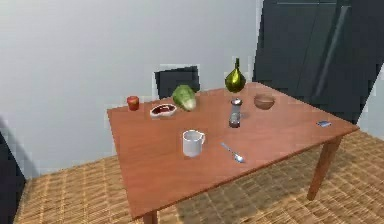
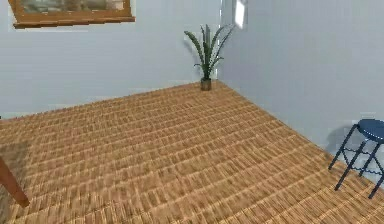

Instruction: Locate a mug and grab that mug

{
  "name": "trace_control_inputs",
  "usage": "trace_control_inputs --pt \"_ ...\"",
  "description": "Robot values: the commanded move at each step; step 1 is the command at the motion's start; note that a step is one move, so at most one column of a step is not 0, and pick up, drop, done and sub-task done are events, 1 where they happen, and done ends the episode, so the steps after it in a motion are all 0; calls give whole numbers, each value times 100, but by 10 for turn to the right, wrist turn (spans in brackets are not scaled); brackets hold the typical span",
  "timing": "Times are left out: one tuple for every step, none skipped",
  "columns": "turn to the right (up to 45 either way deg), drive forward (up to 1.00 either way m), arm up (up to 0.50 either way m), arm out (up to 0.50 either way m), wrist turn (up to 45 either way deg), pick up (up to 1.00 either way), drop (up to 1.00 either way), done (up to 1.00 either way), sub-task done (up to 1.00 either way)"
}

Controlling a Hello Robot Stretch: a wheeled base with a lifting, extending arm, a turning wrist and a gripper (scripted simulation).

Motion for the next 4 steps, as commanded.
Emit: trace_control_inputs --pt "-450 0 0 0 0 0 0 0 0" --pt "-390 0 0 0 0 0 0 0 0" --pt "450 0 0 0 0 0 0 0 0" --pt "210 0 0 0 0 0 0 0 0"
